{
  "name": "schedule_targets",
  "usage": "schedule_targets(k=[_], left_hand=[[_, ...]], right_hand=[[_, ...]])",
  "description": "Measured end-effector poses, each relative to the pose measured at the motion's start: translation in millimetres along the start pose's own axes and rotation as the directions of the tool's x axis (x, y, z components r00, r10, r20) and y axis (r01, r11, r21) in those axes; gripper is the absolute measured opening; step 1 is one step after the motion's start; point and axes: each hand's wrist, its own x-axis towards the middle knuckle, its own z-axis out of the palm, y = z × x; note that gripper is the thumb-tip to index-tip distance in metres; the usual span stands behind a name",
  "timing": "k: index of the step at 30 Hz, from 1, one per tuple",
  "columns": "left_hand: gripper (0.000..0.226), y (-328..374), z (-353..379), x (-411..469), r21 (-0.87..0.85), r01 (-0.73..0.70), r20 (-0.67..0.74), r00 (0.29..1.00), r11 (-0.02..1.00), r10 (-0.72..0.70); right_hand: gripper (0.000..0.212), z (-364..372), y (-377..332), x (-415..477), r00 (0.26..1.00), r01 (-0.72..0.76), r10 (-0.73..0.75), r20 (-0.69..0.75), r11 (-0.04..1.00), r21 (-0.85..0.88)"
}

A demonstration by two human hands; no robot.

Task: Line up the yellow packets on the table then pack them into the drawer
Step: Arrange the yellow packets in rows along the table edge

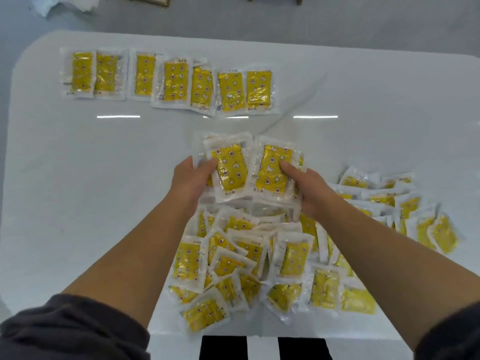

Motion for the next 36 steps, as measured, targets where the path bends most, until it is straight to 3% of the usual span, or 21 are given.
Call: schedule_targets(k=[5, 8, 11, 14, 16, 19, 20, 21, 23, 25, 28, 32, 36], left_hand=[[0.01, 42, 56, 42, 0.016, -0.072, -0.083, 0.994, 0.997, 0.073], [0.028, 70, 90, 72, -0.012, -0.132, -0.133, 0.983, 0.991, 0.129], [0.053, 94, 112, 102, 0.064, -0.16, -0.218, 0.961, 0.985, 0.17], [0.066, 106, 121, 125, 0.193, -0.18, -0.29, 0.929, 0.965, 0.231], [0.066, 110, 123, 134, 0.273, -0.174, -0.311, 0.915, 0.946, 0.258], [0.046, 113, 120, 143, 0.341, -0.154, -0.37, 0.885, 0.927, 0.283], [0.042, 115, 117, 143, 0.369, -0.132, -0.392, 0.876, 0.92, 0.283], [0.04, 116, 113, 142, 0.405, -0.11, -0.418, 0.861, 0.908, 0.291], [0.038, 117, 105, 139, 0.462, -0.088, -0.453, 0.832, 0.883, 0.32], [0.035, 116, 99, 134, 0.505, -0.1, -0.434, 0.829, 0.857, 0.352], [0.03, 109, 99, 128, 0.603, -0.079, -0.398, 0.833, 0.793, 0.385], [0.053, 98, 103, 112, 0.711, 0.025, -0.413, 0.823, 0.702, 0.389], [0.051, 81, 108, 82, 0.716, -0.035, -0.374, 0.824, 0.697, 0.426]], right_hand=[[0.041, -38, -69, 48, 0.988, 0.117, -0.122, -0.089, 0.991, -0.063], [0.039, -44, -107, 77, 0.977, 0.176, -0.185, -0.11, 0.981, -0.085], [0.037, -41, -134, 101, 0.965, 0.224, -0.241, -0.1, 0.962, -0.157], [0.03, -30, -152, 116, 0.95, 0.271, -0.297, -0.097, 0.938, -0.218], [0.045, -24, -161, 128, 0.941, 0.282, -0.322, -0.106, 0.916, -0.284], [0.091, -24, -170, 148, 0.935, 0.266, -0.33, -0.129, 0.895, -0.358], [0.095, -25, -173, 147, 0.94, 0.241, -0.313, -0.138, 0.893, -0.38], [0.082, -24, -177, 140, 0.942, 0.223, -0.3, -0.15, 0.894, -0.389], [0.033, -30, -182, 135, 0.935, 0.198, -0.3, -0.191, 0.885, -0.422], [0.02, -41, -184, 134, 0.907, 0.195, -0.352, -0.232, 0.838, -0.509], [0.033, -51, -180, 135, 0.859, 0.176, -0.441, -0.258, 0.729, -0.662], [0.04, -58, -171, 123, 0.804, 0.08, -0.547, -0.235, 0.491, -0.868], [0.046, -62, -153, 100, 0.773, 0.044, -0.609, -0.178, 0.332, -0.942]])
